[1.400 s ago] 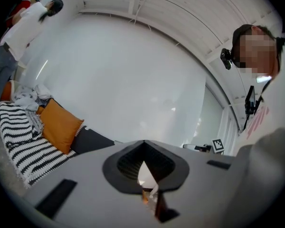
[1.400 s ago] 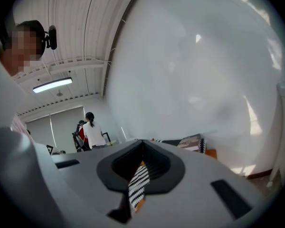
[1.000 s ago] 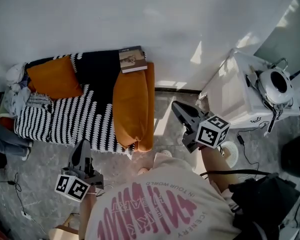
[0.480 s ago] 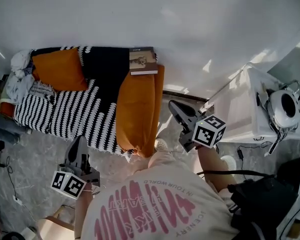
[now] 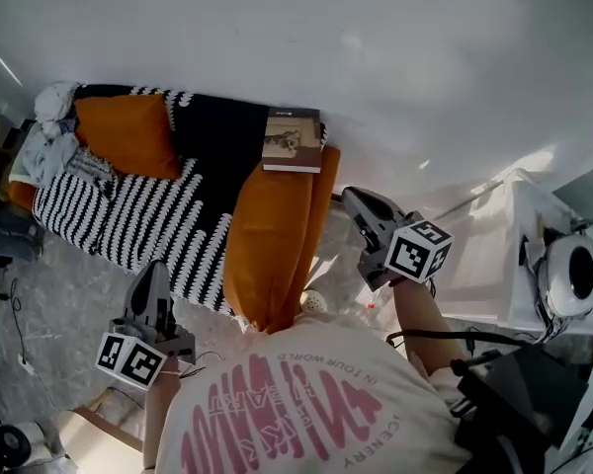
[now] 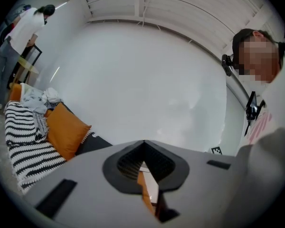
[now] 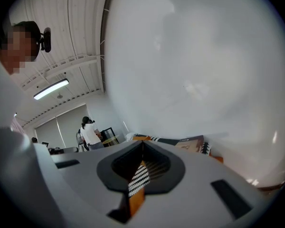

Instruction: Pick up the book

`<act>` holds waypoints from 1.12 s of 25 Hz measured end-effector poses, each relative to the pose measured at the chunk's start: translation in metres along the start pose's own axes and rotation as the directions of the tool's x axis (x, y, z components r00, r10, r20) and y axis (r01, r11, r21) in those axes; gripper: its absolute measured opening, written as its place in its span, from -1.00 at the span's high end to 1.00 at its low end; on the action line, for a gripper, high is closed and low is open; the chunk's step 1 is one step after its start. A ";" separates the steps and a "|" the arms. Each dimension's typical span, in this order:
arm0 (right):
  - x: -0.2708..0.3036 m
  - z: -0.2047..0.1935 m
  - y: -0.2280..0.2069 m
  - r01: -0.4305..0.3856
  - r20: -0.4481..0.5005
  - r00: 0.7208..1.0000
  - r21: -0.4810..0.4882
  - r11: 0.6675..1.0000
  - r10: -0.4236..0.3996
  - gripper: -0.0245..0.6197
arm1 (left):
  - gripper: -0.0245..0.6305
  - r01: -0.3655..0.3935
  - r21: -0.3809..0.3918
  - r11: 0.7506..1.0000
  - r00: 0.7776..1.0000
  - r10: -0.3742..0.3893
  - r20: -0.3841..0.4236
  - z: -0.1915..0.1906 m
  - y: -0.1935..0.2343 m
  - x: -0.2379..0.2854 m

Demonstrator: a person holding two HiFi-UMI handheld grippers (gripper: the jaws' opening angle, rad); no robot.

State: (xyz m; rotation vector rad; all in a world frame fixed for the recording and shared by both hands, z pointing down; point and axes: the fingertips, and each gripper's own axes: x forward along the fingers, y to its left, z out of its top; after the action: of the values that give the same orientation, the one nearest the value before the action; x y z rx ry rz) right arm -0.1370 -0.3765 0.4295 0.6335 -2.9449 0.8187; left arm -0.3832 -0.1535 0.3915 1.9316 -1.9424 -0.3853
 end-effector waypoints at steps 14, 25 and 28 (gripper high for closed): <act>0.078 0.018 -0.121 -0.092 -0.100 0.989 0.158 0.983 0.109 0.90 | 0.91 -0.244 0.011 0.970 0.969 0.243 0.032 -0.011 -0.019 0.028; 0.151 -0.026 -0.197 -0.050 -0.286 0.952 0.215 0.975 0.112 0.57 | 0.91 -0.405 -0.041 0.913 0.913 0.406 0.044 -0.014 -0.013 0.018; 0.164 -0.043 -0.215 0.004 -0.323 0.940 0.338 0.941 0.112 0.30 | 0.91 -0.449 -0.042 0.892 0.892 0.451 0.040 -0.012 -0.009 0.008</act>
State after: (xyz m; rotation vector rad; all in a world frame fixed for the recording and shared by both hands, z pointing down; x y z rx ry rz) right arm -0.2081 -0.5846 0.5929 0.3696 -2.5424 1.3045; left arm -0.3697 -0.1604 0.3984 1.3955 -2.3168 -0.3270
